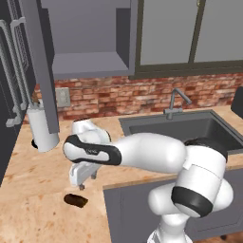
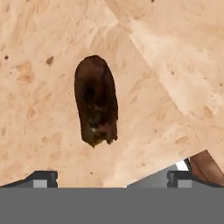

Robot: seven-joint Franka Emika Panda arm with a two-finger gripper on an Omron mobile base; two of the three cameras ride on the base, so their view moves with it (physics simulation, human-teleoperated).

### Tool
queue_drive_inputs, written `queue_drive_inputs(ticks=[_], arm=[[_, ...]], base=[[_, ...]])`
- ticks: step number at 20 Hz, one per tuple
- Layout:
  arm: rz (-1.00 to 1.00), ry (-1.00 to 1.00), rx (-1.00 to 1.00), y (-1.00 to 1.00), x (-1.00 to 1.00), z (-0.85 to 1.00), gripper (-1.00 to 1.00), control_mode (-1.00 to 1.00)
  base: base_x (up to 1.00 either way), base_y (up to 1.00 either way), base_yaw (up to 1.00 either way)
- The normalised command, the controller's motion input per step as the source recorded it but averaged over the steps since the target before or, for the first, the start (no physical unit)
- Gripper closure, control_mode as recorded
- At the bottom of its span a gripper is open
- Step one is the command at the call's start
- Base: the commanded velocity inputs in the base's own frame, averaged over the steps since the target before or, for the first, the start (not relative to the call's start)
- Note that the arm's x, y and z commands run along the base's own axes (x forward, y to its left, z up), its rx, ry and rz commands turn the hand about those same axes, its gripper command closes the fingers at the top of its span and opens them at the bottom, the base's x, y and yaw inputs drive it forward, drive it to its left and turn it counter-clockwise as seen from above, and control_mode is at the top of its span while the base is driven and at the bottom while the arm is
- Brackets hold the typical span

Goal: Pick the sweet potato from the counter and place it in the cabinet. Then close the cabinet.

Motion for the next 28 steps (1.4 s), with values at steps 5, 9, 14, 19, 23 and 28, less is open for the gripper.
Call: queue_drive_inputs(ticks=[5,9,14,19,23,28], arm=[[0.11,0.00,0.05,0.29,0.00,-0.29,-1.00,-1.00],[0.07,0.00,0.07,0.13,0.00,-0.32,-1.00,-1.00],[0.03,0.00,0.02,0.01,-0.07,-0.37,-1.00,-1.00],[0.01,0.00,0.00,0.15,-0.01,-0.35,-1.00,-1.00],[0.00,0.00,0.00,0.12,-0.01,-0.23,-1.00,-1.00],[0.00,0.00,0.00,0.04,0.00,-0.28,-1.00,-1.00]], base=[[0.00,0.00,0.00],[0.00,0.00,0.00],[0.00,0.00,0.00],[0.00,0.00,0.00],[0.00,0.00,0.00],[0.00,0.00,0.00]])
